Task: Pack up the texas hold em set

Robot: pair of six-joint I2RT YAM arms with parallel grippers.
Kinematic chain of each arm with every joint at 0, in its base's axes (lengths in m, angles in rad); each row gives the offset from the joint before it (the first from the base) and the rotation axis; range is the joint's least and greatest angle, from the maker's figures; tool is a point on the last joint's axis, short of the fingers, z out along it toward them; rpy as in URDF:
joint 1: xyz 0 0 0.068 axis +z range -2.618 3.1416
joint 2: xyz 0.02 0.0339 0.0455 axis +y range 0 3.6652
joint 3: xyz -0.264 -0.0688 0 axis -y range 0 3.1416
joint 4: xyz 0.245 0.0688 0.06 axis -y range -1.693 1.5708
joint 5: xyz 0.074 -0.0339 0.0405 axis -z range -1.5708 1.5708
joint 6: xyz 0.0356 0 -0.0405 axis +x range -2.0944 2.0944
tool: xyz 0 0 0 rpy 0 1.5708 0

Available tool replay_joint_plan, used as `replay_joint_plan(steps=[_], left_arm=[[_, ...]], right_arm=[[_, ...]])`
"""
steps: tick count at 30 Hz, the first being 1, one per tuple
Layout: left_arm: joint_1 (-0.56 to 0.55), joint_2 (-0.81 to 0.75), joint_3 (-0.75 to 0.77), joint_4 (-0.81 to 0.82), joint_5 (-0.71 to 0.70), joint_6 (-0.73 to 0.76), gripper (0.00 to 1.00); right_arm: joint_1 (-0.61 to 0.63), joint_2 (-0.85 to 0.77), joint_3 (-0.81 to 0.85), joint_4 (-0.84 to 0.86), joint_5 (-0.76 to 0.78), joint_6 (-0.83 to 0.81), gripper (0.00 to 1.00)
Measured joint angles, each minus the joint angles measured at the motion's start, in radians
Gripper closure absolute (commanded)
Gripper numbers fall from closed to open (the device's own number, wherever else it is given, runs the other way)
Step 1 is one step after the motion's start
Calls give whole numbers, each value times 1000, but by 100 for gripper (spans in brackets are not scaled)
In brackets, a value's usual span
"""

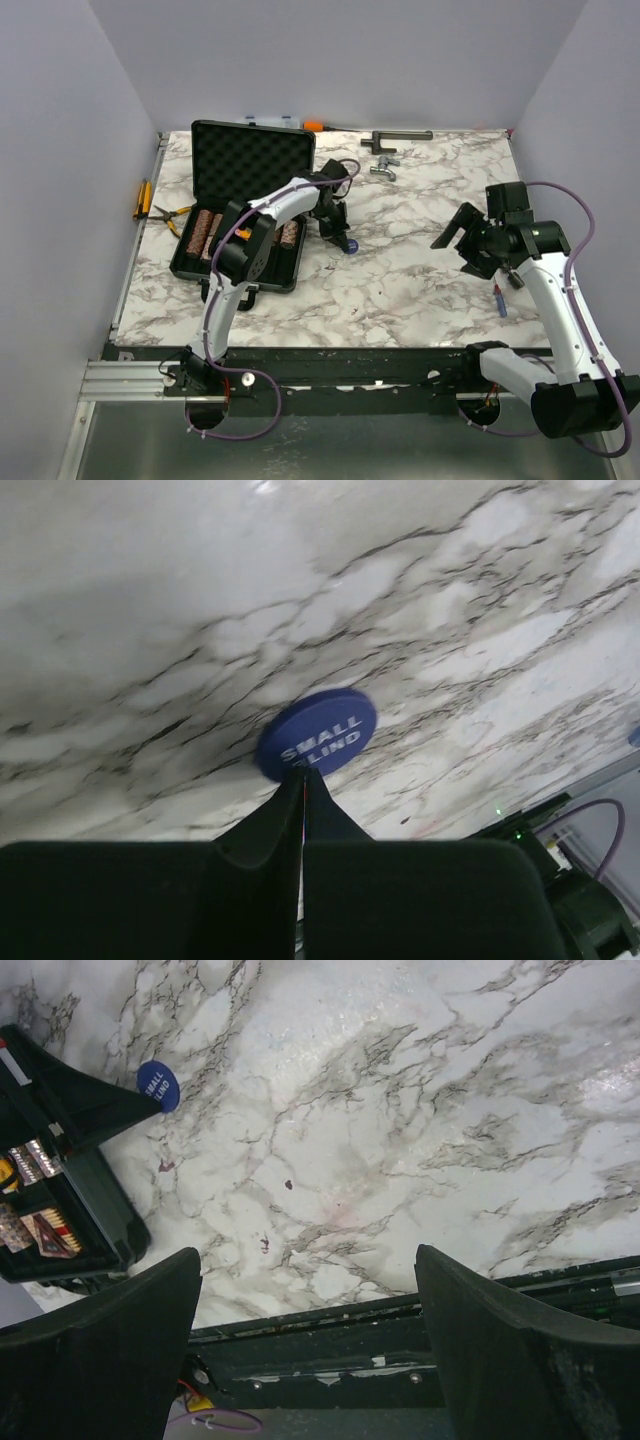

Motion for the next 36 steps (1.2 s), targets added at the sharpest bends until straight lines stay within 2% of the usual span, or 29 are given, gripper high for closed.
replay_joint_plan(steps=[7,18,22,28,33,36], left_arm=[[43,-155,-224,63,-34,-66,100],[51,-161,-230,125,-58,-158,100],[43,-150,-215,136,-72,-214,100],[37,-183,-279,165,-95,-181,100],[11,-358,-428,153,-148,-126,100],[6,-523,-496,137,-195,-90,100]], right_arm=[[0,-26,-13,0,0,10,10],[0,-29,-30,0,-8,16,11],[0,-29,-30,17,-31,13,15],[0,-7,-29,108,-118,3,20],[21,144,3,187,-148,4,20],[80,269,62,212,-127,4,19]])
